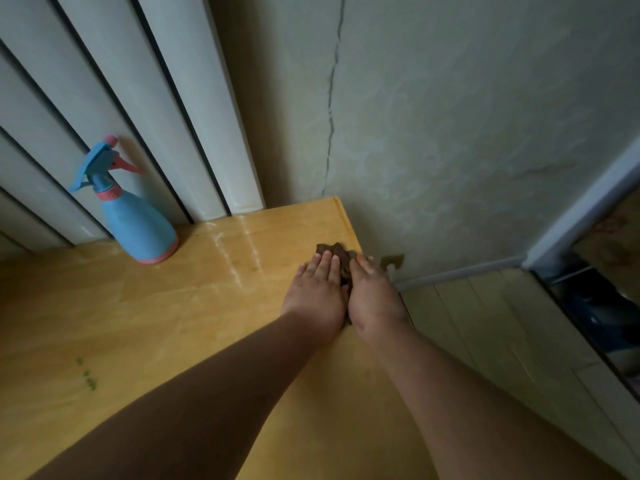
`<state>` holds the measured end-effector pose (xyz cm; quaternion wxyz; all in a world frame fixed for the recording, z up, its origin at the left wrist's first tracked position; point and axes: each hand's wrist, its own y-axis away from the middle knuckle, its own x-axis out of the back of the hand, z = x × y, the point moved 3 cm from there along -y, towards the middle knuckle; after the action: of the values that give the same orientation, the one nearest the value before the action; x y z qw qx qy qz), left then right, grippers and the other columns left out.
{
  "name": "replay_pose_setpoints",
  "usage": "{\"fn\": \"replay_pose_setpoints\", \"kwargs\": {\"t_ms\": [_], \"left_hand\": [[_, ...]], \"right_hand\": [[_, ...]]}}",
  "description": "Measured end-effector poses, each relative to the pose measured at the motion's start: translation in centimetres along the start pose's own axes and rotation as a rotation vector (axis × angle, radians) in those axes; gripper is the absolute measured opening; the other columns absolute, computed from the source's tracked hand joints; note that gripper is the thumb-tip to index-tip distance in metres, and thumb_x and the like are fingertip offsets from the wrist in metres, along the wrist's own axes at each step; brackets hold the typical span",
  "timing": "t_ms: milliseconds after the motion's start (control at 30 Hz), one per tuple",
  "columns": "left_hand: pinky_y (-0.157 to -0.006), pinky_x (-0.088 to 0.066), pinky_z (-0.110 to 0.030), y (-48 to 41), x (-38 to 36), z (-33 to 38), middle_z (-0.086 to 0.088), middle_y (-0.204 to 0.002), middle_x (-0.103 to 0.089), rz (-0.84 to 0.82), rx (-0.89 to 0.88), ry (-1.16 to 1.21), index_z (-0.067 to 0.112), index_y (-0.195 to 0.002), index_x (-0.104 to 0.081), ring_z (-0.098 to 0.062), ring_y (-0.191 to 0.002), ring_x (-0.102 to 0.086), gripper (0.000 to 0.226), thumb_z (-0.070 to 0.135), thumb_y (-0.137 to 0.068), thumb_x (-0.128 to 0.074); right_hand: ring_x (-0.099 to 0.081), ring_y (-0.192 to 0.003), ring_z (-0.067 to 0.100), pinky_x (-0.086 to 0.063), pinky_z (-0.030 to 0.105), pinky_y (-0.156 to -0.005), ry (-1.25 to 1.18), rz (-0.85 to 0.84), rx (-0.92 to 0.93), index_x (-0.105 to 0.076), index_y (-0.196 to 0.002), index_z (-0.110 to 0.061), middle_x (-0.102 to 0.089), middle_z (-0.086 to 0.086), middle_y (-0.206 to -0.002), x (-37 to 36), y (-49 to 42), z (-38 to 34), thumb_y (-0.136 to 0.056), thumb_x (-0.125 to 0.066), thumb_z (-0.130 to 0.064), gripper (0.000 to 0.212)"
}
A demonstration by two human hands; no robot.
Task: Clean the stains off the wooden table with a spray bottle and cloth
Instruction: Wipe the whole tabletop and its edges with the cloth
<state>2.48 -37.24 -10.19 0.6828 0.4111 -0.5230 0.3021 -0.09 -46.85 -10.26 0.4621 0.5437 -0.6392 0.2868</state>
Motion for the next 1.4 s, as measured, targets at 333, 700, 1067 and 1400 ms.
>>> {"fn": "replay_pose_setpoints", "kwargs": {"t_ms": [333, 700, 1067, 1400], "left_hand": [[-0.121, 0.006, -0.037, 7.9, -2.1, 2.9, -0.006, -0.164, 0.01, -0.039, -0.072, -0.058, 0.01, -0.156, 0.005, -0.021, -0.151, 0.011, 0.059, 0.038, -0.106, -0.01], [-0.119, 0.01, -0.04, 10.3, -2.6, 2.9, -0.009, -0.164, 0.01, -0.024, -0.193, -0.157, 0.008, -0.155, 0.006, -0.023, -0.151, 0.011, 0.063, 0.042, -0.104, -0.009], [-0.121, 0.009, -0.038, 1.5, -0.3, 0.0, -0.007, -0.165, 0.009, 0.02, -0.092, -0.087, 0.009, -0.156, 0.005, -0.021, -0.151, 0.01, 0.061, 0.039, -0.105, -0.009], [-0.122, 0.008, -0.036, -7.3, 2.2, -3.7, -0.005, -0.165, 0.007, 0.062, 0.007, -0.043, 0.012, -0.157, 0.003, -0.018, -0.152, 0.008, 0.059, 0.038, -0.105, -0.011]], "right_hand": [[0.0, -0.149, 0.014, -0.01, 0.031, -0.121, -0.006, -0.01, -0.075, -0.014, -0.154, -0.014, -0.007, -0.001, -0.162, -0.9, 9.3, 1.3, -0.103, -0.031, -0.019, 0.054], [0.003, -0.149, 0.014, -0.002, 0.027, -0.118, 0.041, 0.016, -0.127, -0.006, -0.155, -0.013, -0.002, -0.001, -0.163, -1.0, 12.7, 1.1, -0.103, -0.03, -0.022, 0.058], [-0.004, -0.149, 0.019, -0.006, 0.029, -0.12, 0.037, 0.001, -0.026, -0.011, -0.154, -0.01, -0.008, 0.005, -0.162, 0.1, 2.1, -0.2, -0.102, -0.035, -0.024, 0.059], [-0.007, -0.148, 0.023, -0.008, 0.032, -0.121, 0.072, -0.033, 0.046, -0.011, -0.154, -0.007, -0.007, 0.009, -0.162, 0.4, -9.2, -2.1, -0.101, -0.037, -0.027, 0.061]]}}
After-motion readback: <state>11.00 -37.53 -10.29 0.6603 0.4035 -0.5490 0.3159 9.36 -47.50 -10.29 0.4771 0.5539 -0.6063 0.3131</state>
